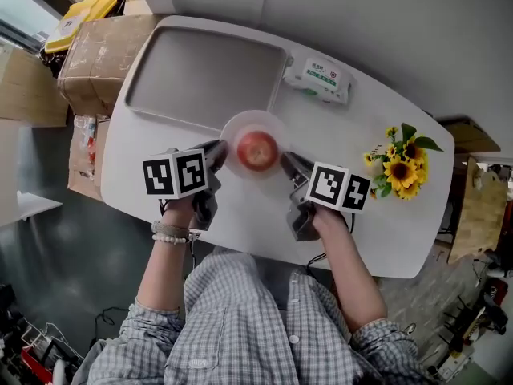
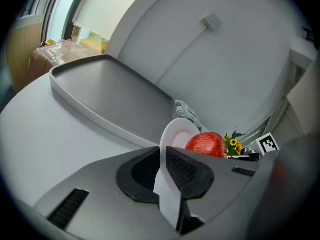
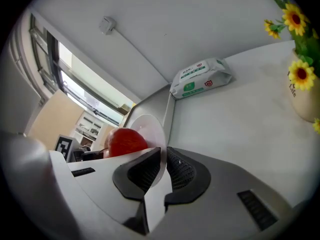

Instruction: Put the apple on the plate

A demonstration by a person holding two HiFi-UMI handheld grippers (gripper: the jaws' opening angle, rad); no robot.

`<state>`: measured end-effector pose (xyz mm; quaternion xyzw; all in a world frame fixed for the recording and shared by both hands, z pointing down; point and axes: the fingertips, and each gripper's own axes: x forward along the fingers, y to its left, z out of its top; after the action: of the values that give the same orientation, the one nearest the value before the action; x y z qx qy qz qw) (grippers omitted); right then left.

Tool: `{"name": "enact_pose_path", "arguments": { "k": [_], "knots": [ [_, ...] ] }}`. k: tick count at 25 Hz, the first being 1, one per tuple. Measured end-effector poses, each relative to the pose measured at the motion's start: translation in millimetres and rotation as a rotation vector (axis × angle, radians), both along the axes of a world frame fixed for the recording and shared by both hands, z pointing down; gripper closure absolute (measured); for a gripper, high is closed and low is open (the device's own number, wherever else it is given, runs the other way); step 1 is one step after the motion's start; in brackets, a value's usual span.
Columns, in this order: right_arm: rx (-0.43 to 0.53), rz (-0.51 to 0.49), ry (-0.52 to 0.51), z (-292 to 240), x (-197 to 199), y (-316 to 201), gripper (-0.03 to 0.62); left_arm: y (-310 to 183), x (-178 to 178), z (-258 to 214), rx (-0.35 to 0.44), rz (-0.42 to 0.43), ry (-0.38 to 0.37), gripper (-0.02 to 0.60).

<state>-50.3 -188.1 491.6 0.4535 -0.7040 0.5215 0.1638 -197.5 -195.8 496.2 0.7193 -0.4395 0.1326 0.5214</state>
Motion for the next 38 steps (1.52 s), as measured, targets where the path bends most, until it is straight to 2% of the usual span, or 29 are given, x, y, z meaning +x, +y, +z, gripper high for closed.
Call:
{"name": "enact_pose_path", "arguments": {
  "k": [6, 15, 21, 27, 30, 38],
  "knots": [
    [0.036, -0.032, 0.004, -4, -24, -35, 0.545, -30, -24, -6, 0.035, -0.021, -0.017, 0.538],
    [0.074, -0.113, 0.037, -2, -58, -89, 0.545, -68, -57, 1, 0.040, -0.057, -0.033, 0.538],
    [0.067, -0.148, 0.032, 6, -84, -116, 0.545, -95, -82, 14, 0.004, -0.088, -0.012, 0.538],
    [0.040, -0.173, 0.067, 22, -100, -135, 0.545, -109, -97, 34, -0.044, -0.097, -0.033, 0.538],
    [0.036, -0.202, 0.099, 29, -104, -140, 0.545, -114, -100, 42, -0.069, -0.111, -0.060, 0.538],
    [0.013, -0.264, 0.169, 40, -108, -141, 0.543, -122, -101, 47, -0.100, -0.045, -0.160, 0.538]
  ]
}}
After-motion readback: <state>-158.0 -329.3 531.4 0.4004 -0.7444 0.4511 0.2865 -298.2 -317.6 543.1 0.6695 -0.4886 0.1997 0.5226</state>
